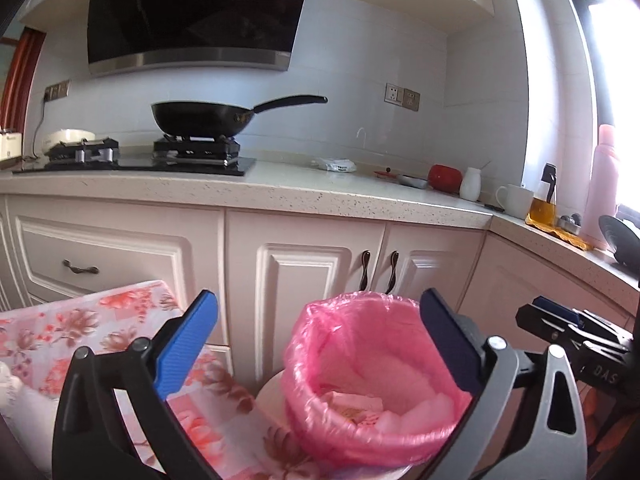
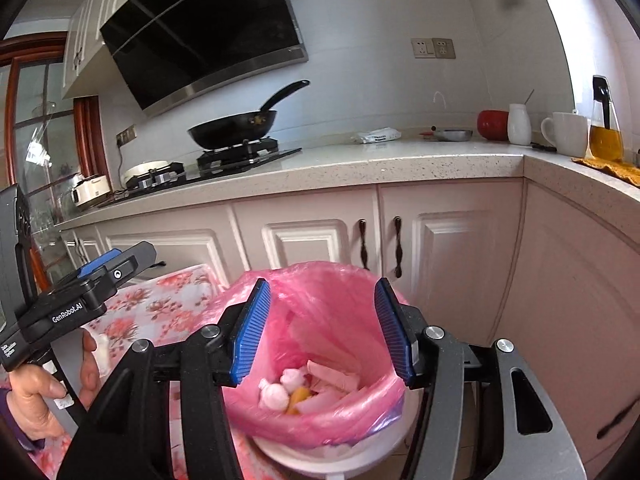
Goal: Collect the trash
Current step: 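Move both tools back over the table toward the remaining trash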
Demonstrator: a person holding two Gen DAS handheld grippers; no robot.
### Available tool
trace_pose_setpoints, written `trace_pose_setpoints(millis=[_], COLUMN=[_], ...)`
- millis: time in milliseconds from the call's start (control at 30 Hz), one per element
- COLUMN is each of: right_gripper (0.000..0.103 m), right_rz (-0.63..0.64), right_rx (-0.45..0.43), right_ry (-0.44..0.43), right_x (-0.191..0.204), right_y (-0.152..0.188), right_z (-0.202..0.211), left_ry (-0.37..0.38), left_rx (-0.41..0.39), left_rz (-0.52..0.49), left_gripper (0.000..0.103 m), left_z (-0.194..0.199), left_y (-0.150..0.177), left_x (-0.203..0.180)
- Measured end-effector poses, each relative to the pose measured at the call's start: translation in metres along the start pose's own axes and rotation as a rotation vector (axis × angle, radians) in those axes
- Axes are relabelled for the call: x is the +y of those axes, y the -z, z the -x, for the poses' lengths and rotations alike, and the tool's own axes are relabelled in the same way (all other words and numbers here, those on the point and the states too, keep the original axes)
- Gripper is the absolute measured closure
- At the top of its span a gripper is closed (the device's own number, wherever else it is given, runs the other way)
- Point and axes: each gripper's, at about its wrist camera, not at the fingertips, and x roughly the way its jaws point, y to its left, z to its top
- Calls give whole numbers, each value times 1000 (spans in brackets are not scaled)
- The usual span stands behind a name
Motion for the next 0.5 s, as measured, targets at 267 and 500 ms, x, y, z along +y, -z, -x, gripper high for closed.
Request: trace_pose_setpoints(millis=[267, 500], right_gripper=[49, 48], right_rz=[25, 43], right_rx=[-13, 2], right_ry=[-78, -177], right_x=[59, 123], right_y=[11, 25], right_z=[36, 50], left_ry=[-99, -192], left_rx=[-32, -32], left_rz=[-71, -40], left_gripper=[5, 5], left_z=[85, 160], left_y=[18, 39], left_x=[22, 67])
